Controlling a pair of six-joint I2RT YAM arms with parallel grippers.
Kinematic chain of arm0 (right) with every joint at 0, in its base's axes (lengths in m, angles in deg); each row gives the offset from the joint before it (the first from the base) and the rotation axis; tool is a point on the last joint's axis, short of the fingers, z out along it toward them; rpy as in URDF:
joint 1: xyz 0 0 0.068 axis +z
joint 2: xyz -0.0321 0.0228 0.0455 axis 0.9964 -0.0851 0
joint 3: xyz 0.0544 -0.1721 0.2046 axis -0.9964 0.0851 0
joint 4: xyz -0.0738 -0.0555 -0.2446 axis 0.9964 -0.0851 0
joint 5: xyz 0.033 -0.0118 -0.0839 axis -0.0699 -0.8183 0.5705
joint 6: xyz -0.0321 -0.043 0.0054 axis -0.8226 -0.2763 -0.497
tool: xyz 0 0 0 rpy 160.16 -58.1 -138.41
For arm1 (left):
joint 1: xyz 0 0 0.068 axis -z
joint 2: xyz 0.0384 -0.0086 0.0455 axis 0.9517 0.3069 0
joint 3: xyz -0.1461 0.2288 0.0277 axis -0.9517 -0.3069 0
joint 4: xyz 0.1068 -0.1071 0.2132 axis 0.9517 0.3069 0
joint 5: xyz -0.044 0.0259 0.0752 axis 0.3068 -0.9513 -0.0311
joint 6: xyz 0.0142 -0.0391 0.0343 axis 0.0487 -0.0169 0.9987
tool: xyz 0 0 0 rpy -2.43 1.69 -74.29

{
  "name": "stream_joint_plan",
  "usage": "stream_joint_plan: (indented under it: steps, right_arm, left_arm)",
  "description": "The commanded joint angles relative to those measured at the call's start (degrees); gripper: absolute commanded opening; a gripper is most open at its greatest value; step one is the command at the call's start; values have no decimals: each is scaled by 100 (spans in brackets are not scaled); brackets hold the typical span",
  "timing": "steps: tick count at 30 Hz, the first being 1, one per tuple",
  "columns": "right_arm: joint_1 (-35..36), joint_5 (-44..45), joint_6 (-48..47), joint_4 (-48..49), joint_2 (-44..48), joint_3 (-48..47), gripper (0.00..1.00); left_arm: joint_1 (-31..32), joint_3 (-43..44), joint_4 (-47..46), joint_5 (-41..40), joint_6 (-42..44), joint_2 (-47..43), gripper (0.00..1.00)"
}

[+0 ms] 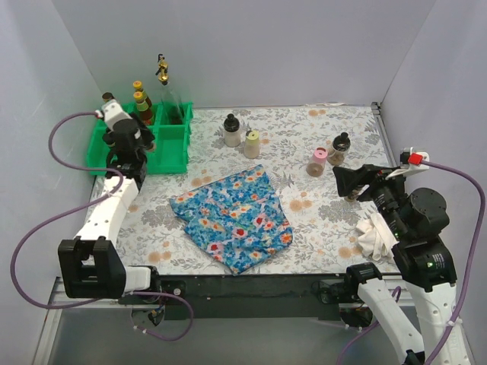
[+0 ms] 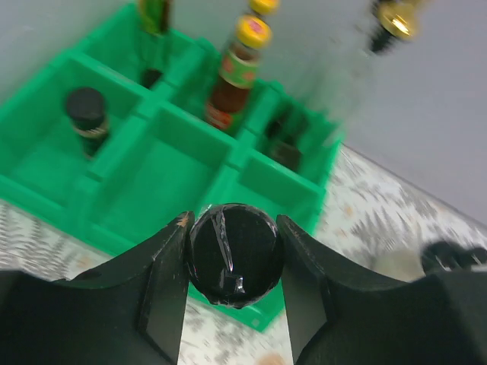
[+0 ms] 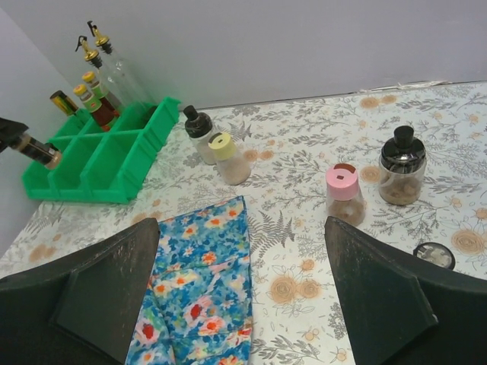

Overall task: Organize the condiment bottles
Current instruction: Place the bottle in the storage box.

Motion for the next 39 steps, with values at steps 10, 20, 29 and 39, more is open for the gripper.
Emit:
stream_joint_plan:
  steps: [10, 20, 29, 39]
  right_arm:
    - [163, -38, -347, 427, 13, 96, 99]
    - [163, -56, -233, 568, -181, 246, 99]
    - [154, -135, -66, 761, -207, 510, 98]
    - [163, -74, -92, 805, -242, 448, 98]
  left_arm:
    - [-2388, -166, -1769, 73, -49, 753, 0]
    - [-2670, -42, -2392, -111, 40, 1782, 0]
    - [-2678, -139, -3316, -156, 207, 2336, 0]
    - [-2678, 256, -3440, -41, 137, 3004, 0]
